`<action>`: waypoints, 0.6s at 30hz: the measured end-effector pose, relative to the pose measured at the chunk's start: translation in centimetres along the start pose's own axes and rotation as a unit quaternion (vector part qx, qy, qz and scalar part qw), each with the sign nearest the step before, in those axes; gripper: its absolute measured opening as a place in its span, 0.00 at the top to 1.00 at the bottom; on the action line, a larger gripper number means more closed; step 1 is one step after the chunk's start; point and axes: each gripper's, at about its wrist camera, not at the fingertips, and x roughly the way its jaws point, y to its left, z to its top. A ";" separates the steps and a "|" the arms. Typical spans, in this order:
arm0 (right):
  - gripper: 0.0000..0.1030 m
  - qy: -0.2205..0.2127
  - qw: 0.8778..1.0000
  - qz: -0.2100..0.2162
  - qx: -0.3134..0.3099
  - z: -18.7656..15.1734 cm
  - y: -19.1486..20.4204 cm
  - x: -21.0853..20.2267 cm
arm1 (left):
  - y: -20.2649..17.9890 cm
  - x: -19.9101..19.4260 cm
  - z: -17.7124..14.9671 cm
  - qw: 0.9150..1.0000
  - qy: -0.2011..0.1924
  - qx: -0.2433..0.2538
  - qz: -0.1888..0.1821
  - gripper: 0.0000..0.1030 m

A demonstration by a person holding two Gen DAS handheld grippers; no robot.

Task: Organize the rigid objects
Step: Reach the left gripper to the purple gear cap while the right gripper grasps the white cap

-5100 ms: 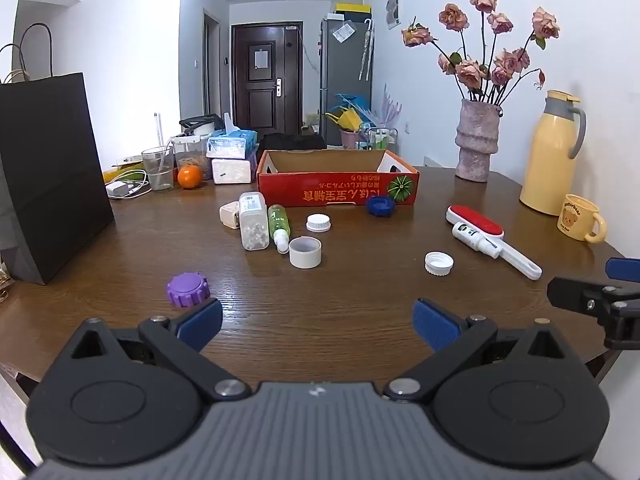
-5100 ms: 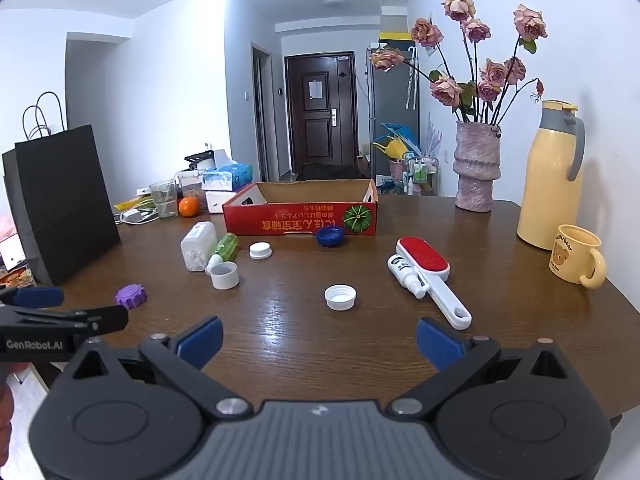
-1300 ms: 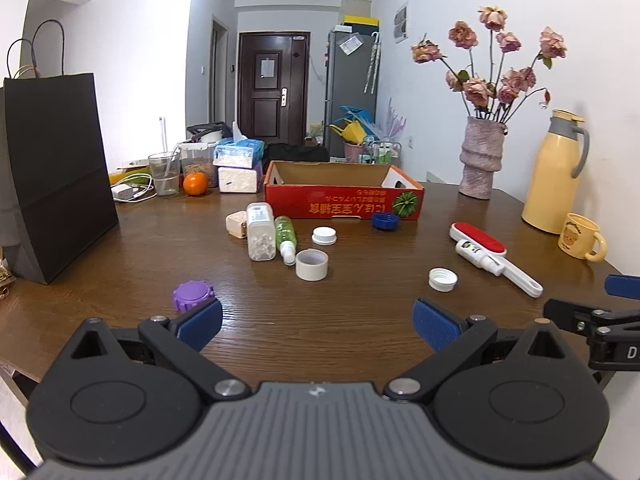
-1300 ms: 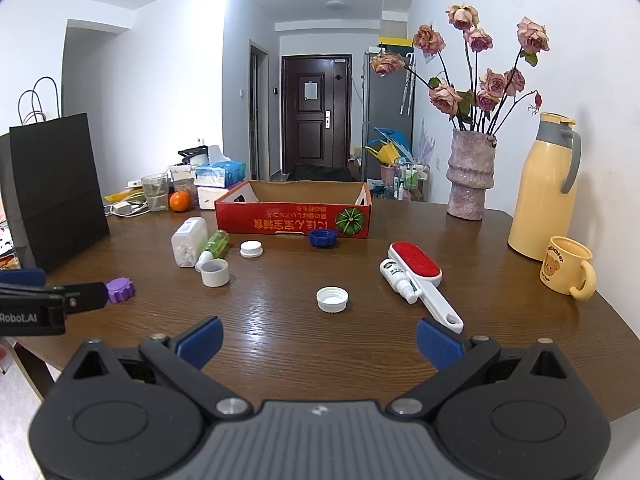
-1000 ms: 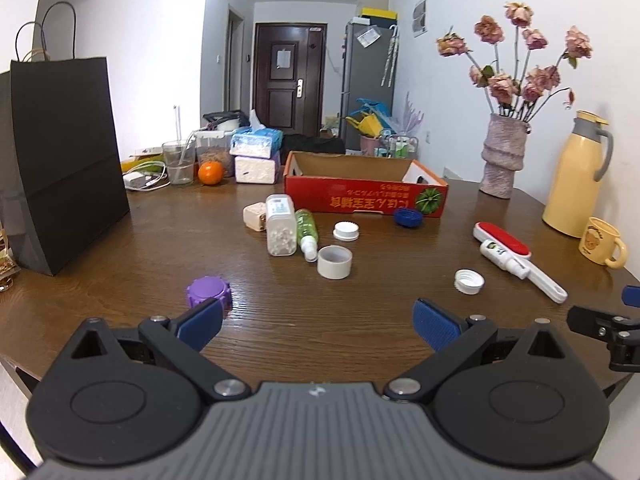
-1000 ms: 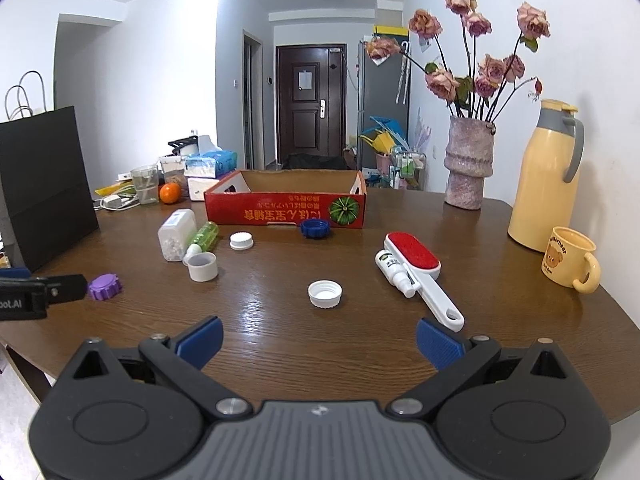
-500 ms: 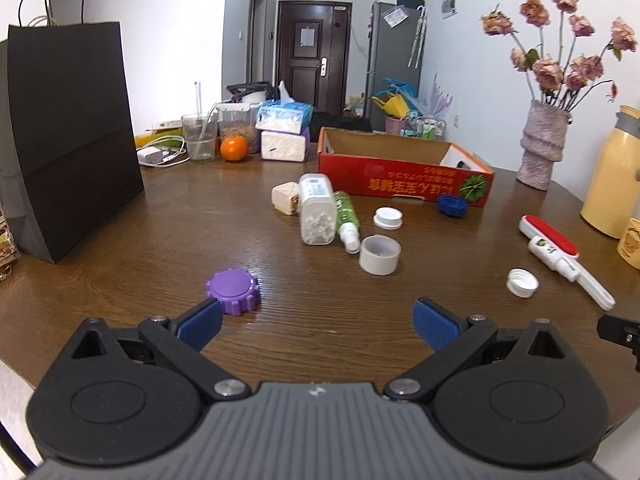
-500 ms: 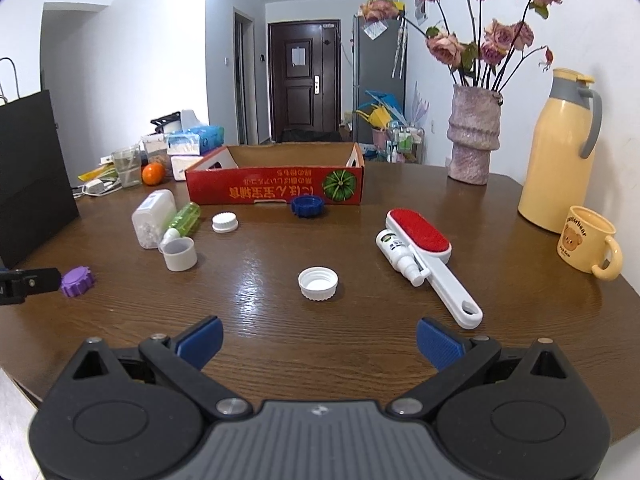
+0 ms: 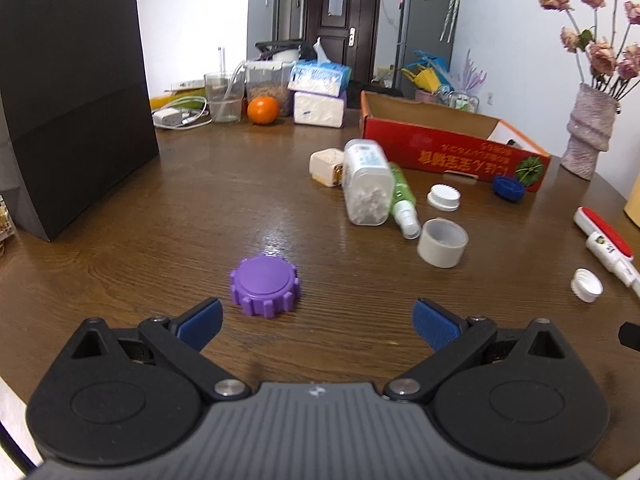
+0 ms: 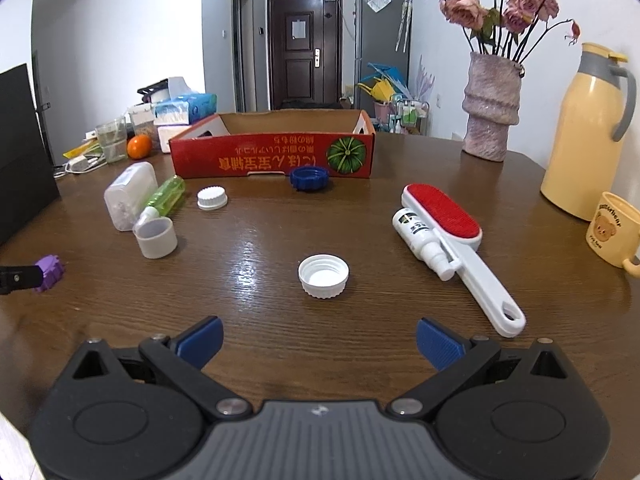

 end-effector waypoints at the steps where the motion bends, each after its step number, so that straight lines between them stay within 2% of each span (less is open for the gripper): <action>1: 0.00 0.003 1.000 0.000 0.000 0.1 0.0 0.5 | 0.1 0.4 0.0 1.000 0.003 -0.002 0.002 0.00; 16: 0.02 0.020 1.000 -0.016 -0.002 1.7 0.0 6.8 | 2.0 5.7 0.7 0.998 0.036 -0.030 0.031 0.00; 17: 0.03 0.020 1.000 -0.018 0.000 1.9 -0.1 7.2 | 2.1 6.0 0.7 0.998 0.037 -0.031 0.033 0.00; 18: 0.09 0.020 1.000 -0.019 0.001 2.0 -0.1 7.5 | 2.2 6.2 0.8 0.998 0.039 -0.032 0.036 0.00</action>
